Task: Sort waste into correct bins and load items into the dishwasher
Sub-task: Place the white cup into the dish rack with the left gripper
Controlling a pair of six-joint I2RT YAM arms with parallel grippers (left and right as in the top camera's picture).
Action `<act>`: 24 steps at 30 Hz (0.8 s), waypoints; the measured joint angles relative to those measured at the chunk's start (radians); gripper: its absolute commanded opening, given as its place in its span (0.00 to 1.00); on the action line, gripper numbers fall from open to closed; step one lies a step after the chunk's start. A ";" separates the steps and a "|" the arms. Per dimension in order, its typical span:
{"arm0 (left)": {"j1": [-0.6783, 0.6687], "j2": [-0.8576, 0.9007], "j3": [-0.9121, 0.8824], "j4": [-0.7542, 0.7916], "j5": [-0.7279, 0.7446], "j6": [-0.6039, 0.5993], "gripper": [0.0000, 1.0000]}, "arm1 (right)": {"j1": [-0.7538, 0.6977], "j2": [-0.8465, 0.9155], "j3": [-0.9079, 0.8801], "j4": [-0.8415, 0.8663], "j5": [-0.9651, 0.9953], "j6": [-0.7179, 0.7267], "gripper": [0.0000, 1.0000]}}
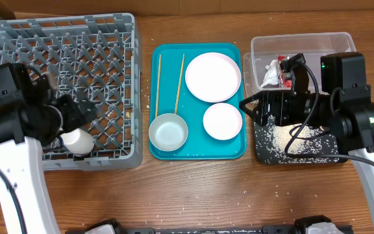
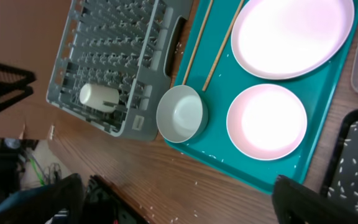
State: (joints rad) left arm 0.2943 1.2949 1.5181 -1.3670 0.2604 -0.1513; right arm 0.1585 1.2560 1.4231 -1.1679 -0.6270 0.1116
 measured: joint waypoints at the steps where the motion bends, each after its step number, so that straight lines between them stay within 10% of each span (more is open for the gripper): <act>1: -0.030 -0.026 0.008 -0.008 0.019 0.032 1.00 | 0.000 0.000 0.000 0.000 0.001 -0.001 1.00; 9: -0.243 -0.249 0.024 -0.051 0.035 0.177 1.00 | 0.000 0.000 0.000 -0.001 0.003 -0.001 1.00; 24: -0.249 -0.245 0.027 -0.051 0.009 0.188 1.00 | 0.000 0.000 0.000 0.004 0.027 -0.003 1.00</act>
State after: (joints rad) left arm 0.0452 1.0504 1.5455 -1.4185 0.2691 0.0372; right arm 0.1585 1.2556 1.4231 -1.1637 -0.5999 0.1089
